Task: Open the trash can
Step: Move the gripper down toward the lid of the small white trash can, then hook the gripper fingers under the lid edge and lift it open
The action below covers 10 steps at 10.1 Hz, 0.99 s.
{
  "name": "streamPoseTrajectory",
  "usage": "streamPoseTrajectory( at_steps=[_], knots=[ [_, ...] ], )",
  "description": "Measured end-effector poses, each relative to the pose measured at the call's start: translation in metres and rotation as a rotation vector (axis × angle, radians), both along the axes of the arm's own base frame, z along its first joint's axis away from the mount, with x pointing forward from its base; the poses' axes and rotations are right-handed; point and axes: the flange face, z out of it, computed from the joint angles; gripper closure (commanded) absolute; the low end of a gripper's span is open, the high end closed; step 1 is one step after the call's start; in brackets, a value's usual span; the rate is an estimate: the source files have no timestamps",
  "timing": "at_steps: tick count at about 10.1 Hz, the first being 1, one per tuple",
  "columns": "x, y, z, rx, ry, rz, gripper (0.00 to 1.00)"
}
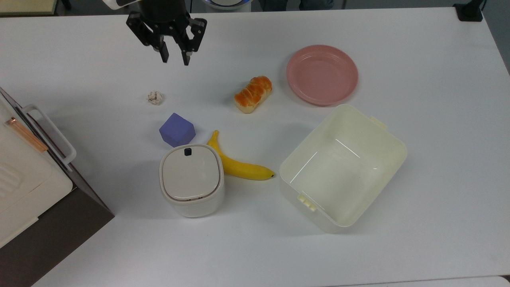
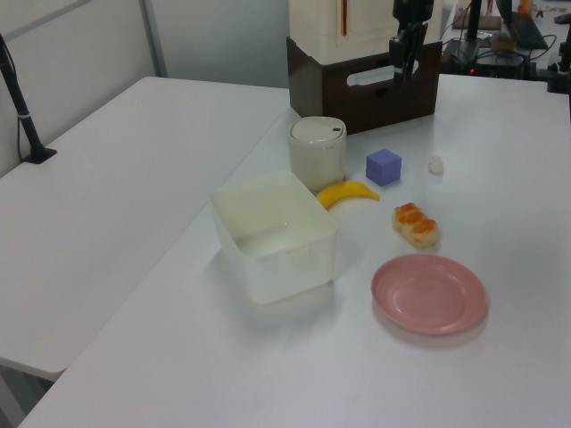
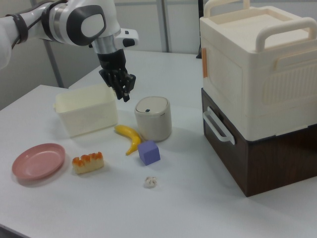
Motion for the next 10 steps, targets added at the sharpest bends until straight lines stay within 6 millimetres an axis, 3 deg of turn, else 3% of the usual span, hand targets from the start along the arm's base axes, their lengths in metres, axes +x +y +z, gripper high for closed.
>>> streamPoseTrajectory(
  at_steps=[2, 5, 8, 10],
  knots=[
    [0.014, 0.000, -0.003, 0.013, -0.079, 0.013, 0.97],
    [0.044, 0.003, -0.024, 0.017, -0.198, 0.024, 1.00],
    [0.082, 0.021, -0.084, 0.019, -0.273, 0.049, 1.00],
    [0.093, 0.031, -0.117, 0.022, -0.255, 0.063, 1.00]
  ],
)
